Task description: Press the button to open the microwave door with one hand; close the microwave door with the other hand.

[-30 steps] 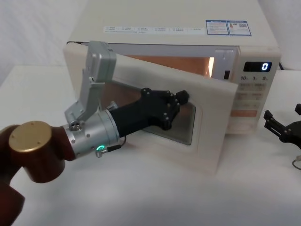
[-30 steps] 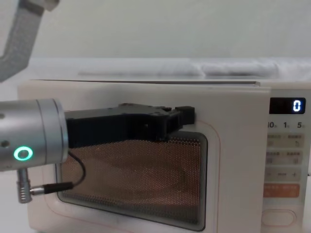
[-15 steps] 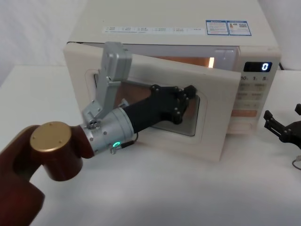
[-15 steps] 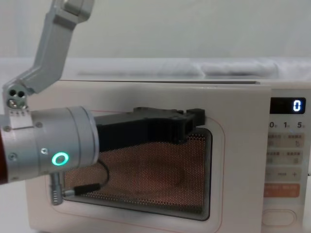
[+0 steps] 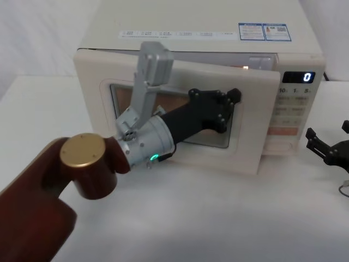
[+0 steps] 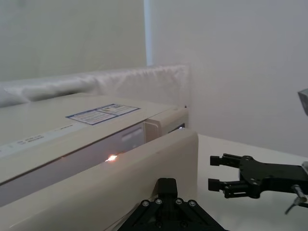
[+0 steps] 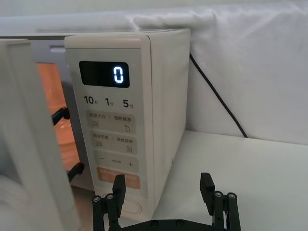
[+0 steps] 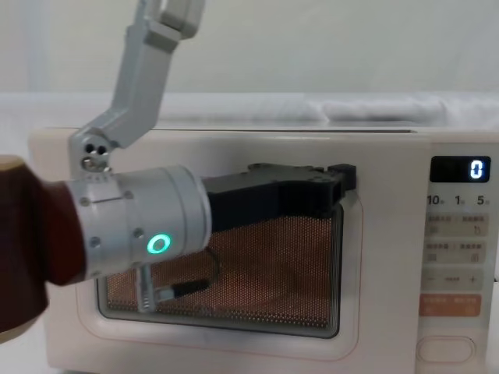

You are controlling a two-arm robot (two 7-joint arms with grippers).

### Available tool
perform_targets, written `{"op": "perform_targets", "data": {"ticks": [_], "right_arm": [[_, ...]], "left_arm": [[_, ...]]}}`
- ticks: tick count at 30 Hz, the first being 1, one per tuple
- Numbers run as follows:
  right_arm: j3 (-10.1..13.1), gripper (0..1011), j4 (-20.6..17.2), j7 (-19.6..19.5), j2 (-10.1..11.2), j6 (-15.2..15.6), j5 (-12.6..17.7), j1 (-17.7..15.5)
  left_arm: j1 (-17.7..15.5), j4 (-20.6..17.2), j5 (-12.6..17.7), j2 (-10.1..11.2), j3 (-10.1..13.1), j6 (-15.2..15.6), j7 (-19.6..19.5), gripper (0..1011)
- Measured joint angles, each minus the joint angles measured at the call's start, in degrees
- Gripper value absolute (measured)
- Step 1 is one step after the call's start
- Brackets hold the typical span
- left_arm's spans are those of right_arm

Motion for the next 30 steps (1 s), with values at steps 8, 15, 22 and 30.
{"op": "perform_targets", "data": {"ticks": [8, 15, 22, 30], "right_arm": [[0.00, 1002, 0.00, 0.00, 0.00, -0.01, 0.00, 0.00], [0.00, 1002, 0.00, 0.00, 0.00, -0.01, 0.00, 0.00], [0.00, 1002, 0.00, 0.00, 0.00, -0.01, 0.00, 0.00], [0.02, 1002, 0.00, -0.01, 0.01, 0.00, 0.00, 0.00]], "left_arm": [[-2.85, 3.31, 1.64, -2.61, 0.75, 0.11, -0.03, 0], [-4.36, 5.22, 2.65, -4.02, 1.19, 0.32, -0.56, 0], [-5.05, 6.63, 4.08, -4.99, 1.05, 0.37, 0.42, 0], [-5.75, 8.11, 5.82, -5.82, -0.48, 0.30, 1.98, 0]]}}
